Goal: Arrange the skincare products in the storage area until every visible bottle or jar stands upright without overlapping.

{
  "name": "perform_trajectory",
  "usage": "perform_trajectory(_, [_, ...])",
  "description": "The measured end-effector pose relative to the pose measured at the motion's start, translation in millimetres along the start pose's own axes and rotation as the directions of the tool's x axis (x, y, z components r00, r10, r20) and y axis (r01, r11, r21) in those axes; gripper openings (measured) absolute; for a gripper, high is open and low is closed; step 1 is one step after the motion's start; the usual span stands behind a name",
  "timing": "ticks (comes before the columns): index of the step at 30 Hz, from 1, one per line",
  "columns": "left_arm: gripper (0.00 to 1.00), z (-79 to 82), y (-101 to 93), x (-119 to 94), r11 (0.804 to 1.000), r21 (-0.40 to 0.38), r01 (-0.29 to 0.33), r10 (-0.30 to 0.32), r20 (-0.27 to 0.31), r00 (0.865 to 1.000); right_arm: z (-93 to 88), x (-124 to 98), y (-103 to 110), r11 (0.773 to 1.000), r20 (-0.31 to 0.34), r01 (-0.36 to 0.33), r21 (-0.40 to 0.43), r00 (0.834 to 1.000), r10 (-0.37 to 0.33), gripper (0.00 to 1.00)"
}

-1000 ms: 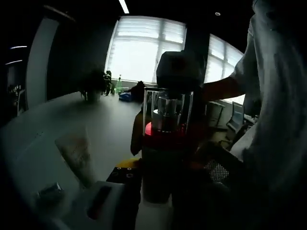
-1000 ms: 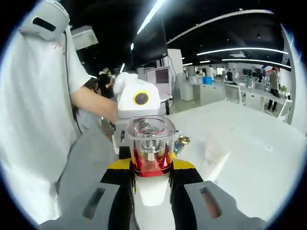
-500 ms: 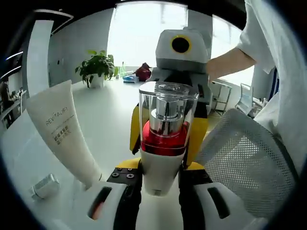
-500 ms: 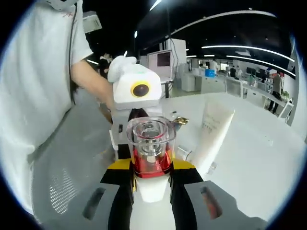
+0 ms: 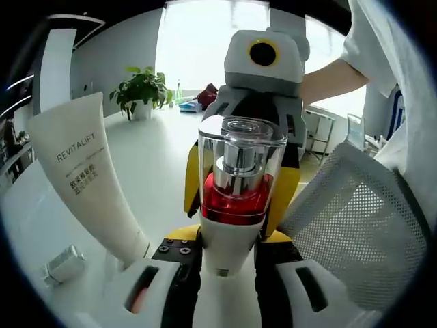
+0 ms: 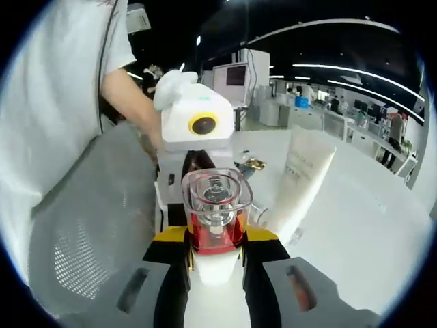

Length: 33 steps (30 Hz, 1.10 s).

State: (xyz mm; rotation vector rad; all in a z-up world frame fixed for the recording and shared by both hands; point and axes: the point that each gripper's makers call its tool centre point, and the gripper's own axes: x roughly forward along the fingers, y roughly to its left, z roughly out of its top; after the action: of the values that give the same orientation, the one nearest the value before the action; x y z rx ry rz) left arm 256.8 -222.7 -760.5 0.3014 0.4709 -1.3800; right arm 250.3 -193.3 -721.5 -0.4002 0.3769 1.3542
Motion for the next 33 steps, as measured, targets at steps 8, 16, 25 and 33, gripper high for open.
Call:
perform_trajectory(8, [0.31,-1.7,1.1,1,0.999,-0.029,-0.022,0.022,0.02,1.0,-0.2,1,0,1.0,0.004,0.012,0.022,1.0,-0.012,0.29])
perform_trajectory(16, [0.4,-17.4,-4.8,2,0.997,-0.07,-0.019,0.018,-0.012,1.0,-2.2,-1,-7,1.0,-0.009,0.013,0.023,1.0,-0.012,0.28])
perform_trajectory(25, [0.56,-18.1,-9.1,-11,0.987,-0.159,-0.023,0.027,0.023,0.999,-7.6,-5,-28,0.999,-0.019,0.025,0.027,1.0,-0.025,0.28])
perform_trajectory(33, [0.75,-25.2,-10.0,-31,0.974,-0.21,-0.081,0.086,0.018,0.996,-9.2,-4,-46,0.999,-0.03,0.026,0.029,0.999,-0.025,0.28])
